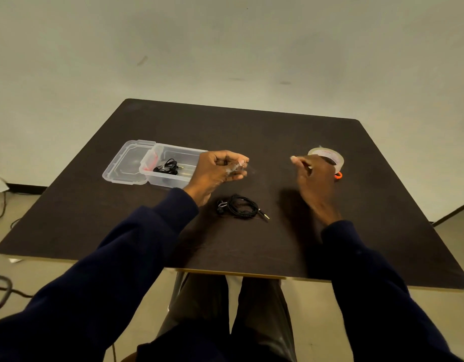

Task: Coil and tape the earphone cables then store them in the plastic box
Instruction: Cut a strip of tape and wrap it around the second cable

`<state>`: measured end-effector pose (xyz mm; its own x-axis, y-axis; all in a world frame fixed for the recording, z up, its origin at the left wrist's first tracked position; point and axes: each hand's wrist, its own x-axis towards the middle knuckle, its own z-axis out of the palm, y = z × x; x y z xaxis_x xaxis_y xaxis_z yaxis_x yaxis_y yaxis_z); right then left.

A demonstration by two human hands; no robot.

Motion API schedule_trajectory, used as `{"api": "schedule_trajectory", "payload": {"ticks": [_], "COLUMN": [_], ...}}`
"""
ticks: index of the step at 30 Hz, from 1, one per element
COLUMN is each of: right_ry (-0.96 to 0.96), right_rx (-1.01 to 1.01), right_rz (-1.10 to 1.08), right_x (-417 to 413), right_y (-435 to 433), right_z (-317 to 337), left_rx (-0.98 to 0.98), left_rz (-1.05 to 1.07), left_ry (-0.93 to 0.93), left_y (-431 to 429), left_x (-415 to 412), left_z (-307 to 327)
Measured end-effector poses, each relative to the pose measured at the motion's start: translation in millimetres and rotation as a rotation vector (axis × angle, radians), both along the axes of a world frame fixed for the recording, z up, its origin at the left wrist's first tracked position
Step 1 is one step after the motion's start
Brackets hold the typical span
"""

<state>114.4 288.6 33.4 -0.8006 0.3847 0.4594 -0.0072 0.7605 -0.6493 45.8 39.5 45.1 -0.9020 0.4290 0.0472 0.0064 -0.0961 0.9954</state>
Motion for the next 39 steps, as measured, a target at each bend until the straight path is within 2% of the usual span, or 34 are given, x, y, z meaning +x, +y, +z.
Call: {"api": "schedule_trajectory", "payload": {"ticks": [1,3,5,9,12,15,18,21,27,34,39], "right_ry": [-0.015,-0.184,-0.35,-0.456,-0.505,-0.532,-0.592,-0.644,-0.672,-0.761,-0.742], "right_rx": [-0.245,-0.661,-0.937,-1.205,-1.294,-1.306,-1.285,-1.203,-1.136,-1.144,-0.977], "right_rz": [0.066,0.198,0.257,0.298,0.359,0.388,0.424,0.472,0.439,0.505,0.552], "right_x": [4.2,11.4,14.6,12.4,7.6,4.7,4.4,4.9,4.0,4.8,7.5], "right_y": [-22.3,-59.3,-77.8,-84.5,-85.5,-84.0,-80.2,-76.2,-73.6,-69.9,-68.6], "right_z": [2.5,4.9,7.1,21.6,28.3,28.8,28.0,26.5,25.6,32.5,34.4], "left_rx": [0.013,0.033,0.002,-0.077,-0.084,-0.128,-0.222,-0.293,-0.393,-0.373,-0.357], "left_rz": [0.006,0.036,0.084,0.126,0.146,0.141,0.17,0.183,0.165,0.163,0.158], "left_ry": [-0.011,0.031,0.183,0.477,0.561,0.641,0.797,0.89,1.069,1.117,1.092], "left_y": [-0.4,-1.9,-4.8,-11.5,-15.4,-18.7,-24.5,-29.6,-36.0,-39.5,-42.9], "left_x": [3.1,10.6,17.5,26.0,29.5,35.8,38.0,39.9,47.5,51.2,56.1], "left_z": [-2.0,-5.9,-9.4,-12.4,-16.5,-21.0,-26.3,-30.6,-38.4,-39.2,-41.8]}}
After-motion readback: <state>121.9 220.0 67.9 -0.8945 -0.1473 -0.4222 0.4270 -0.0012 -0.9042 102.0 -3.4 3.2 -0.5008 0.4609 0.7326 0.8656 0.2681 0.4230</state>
